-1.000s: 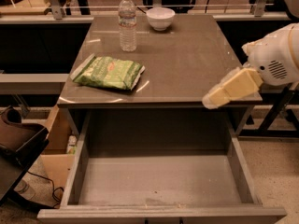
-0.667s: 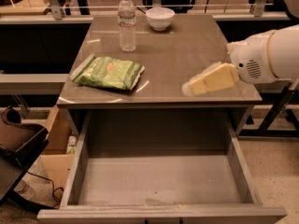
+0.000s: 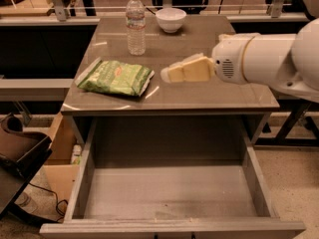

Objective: Place water bottle into top drawer

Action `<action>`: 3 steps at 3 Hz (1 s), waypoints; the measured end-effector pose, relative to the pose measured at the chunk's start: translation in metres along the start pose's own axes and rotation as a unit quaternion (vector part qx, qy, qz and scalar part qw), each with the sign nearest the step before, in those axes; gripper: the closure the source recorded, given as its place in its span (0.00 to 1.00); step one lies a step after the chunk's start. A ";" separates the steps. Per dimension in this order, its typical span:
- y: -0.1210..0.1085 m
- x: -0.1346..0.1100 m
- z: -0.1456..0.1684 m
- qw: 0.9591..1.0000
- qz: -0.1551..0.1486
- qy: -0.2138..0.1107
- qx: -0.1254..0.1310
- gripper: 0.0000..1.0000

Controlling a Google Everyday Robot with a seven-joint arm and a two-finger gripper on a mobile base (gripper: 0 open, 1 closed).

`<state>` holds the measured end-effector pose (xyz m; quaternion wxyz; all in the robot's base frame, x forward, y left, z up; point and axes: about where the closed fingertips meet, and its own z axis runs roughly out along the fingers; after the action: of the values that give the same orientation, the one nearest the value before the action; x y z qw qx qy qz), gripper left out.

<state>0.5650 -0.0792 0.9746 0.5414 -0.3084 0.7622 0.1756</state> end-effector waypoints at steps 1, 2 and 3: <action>-0.007 -0.015 0.012 0.998 0.009 -0.023 0.056 0.00; -0.014 -0.028 0.012 0.996 0.024 -0.042 0.076 0.00; -0.014 -0.028 0.012 0.996 0.024 -0.042 0.076 0.00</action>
Offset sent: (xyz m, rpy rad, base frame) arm 0.0149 0.0062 0.0094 0.0146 -0.0498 -0.0953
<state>0.5889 -0.0752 0.9972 0.5908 -0.2398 0.7570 0.1431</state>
